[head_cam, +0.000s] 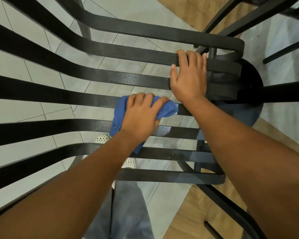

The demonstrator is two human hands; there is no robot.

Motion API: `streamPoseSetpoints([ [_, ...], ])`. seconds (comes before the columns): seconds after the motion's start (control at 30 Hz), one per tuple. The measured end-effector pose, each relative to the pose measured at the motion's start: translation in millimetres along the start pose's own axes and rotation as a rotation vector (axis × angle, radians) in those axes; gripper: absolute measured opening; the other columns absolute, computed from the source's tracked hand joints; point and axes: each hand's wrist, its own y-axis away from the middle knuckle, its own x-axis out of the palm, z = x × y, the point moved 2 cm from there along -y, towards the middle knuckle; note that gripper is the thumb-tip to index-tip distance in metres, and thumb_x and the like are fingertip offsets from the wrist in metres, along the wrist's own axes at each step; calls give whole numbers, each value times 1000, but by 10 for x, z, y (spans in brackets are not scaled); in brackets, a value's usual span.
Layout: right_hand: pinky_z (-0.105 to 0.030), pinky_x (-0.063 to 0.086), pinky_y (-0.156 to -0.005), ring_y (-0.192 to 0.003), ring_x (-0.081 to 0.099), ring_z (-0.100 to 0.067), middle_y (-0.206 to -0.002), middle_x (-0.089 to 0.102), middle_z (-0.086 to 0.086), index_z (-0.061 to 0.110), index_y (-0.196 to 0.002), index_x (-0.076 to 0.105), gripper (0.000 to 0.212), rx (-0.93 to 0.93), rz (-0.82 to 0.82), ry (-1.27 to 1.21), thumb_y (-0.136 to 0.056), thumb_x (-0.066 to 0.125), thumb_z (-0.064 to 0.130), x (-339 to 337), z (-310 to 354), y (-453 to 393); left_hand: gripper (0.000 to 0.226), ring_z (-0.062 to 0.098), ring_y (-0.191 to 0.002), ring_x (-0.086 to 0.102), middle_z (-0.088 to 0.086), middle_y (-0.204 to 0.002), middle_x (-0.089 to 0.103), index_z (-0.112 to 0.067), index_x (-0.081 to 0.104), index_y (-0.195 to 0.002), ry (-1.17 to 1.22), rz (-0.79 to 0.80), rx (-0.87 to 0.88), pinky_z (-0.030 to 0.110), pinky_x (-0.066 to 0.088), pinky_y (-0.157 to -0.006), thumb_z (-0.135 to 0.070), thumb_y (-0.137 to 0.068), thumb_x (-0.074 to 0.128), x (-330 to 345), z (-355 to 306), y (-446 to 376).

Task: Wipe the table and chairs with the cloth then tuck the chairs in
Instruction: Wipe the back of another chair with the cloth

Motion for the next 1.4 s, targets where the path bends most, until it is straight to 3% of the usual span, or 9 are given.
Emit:
streamPoseSetpoints([
  [0.23,-42,11,-117,-120,43,-28,-120,51,-11,13,-129,48,44,-3,4,1,-92,34,34,-4,-9,-5,48,41,-107,45,19,-112,54,-11,54,-120,50,91,-277,50,29,-95,-8,-73,63,-256,836,322],
  [0.4,-43,10,-117,-120,42,-29,-121,50,-12,13,-128,47,44,3,16,13,-92,33,34,-3,1,-6,69,36,-137,18,18,-146,30,-11,40,-138,196,93,-507,41,11,-111,2,-75,65,-172,547,375],
  [0.6,-42,10,-117,-122,42,-29,-122,50,-13,13,-130,46,46,10,21,24,-91,32,34,7,-5,-10,72,28,-136,-21,18,-154,-4,-6,17,-148,285,145,-160,37,-21,-108,1,-85,52,16,-445,242],
  [0.77,-43,14,-116,-119,45,-29,-119,52,-12,13,-129,49,48,0,-15,29,-90,31,34,18,-11,0,62,36,-135,32,21,-145,37,-7,44,-137,126,81,-41,47,15,-111,-29,-81,57,183,-722,176],
  [0.97,-41,10,-118,-123,40,-27,-123,48,-11,16,-134,43,48,-13,22,33,-93,30,36,-8,-33,-11,68,33,-142,-11,16,-156,-10,-20,-10,-144,55,102,-267,42,-13,-110,-30,-97,37,-1,230,542],
  [1.1,-42,9,-118,-124,39,-27,-124,47,-12,16,-135,42,48,-11,33,49,-93,29,36,-4,-29,-7,65,31,-141,-12,17,-156,-2,-12,9,-149,96,62,-446,38,-12,-110,-22,-95,44,-160,631,716],
  [1.2,-42,8,-118,-124,39,-27,-125,47,-12,17,-136,41,49,-6,33,50,-93,28,36,3,-30,3,71,33,-141,-19,15,-154,-18,-13,-6,-149,48,183,-559,37,-21,-105,-8,-97,42,-92,346,726],
  [1.33,-40,6,-119,-127,37,-28,-128,46,-12,17,-137,40,50,4,44,55,-93,27,37,-2,-20,-8,81,45,-128,39,28,-139,40,1,31,-138,-15,55,-345,49,18,-105,-9,-70,74,141,-351,721],
  [1.4,-40,6,-119,-127,38,-28,-128,46,-12,18,-137,40,50,6,46,69,-93,27,37,-8,-30,-10,86,42,-132,31,22,-144,34,-1,26,-141,17,91,-269,49,18,-106,-11,-68,70,125,-666,703],
])
